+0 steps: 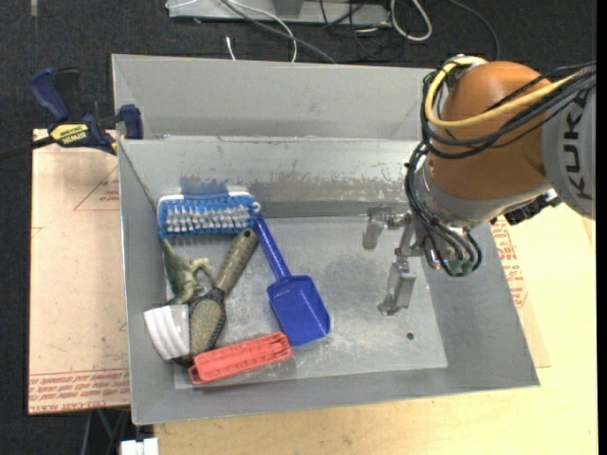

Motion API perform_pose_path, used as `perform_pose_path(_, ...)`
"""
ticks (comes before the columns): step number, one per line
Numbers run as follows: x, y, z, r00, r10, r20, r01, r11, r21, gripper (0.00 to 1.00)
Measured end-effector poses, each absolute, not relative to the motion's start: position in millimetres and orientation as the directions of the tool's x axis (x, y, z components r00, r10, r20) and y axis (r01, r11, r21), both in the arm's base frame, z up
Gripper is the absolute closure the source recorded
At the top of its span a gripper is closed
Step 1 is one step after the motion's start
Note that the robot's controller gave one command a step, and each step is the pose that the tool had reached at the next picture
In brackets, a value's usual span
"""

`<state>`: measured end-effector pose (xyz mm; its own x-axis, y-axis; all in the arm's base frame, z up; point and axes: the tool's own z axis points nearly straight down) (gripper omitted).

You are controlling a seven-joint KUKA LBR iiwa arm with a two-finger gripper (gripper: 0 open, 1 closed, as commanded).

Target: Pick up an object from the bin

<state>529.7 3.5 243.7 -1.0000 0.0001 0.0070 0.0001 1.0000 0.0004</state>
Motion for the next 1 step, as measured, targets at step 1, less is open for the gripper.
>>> perform_pose_path(1,531.2,3.6,247.8,-1.000,0.000,-0.001,0.000,1.000,0.000,0.00)
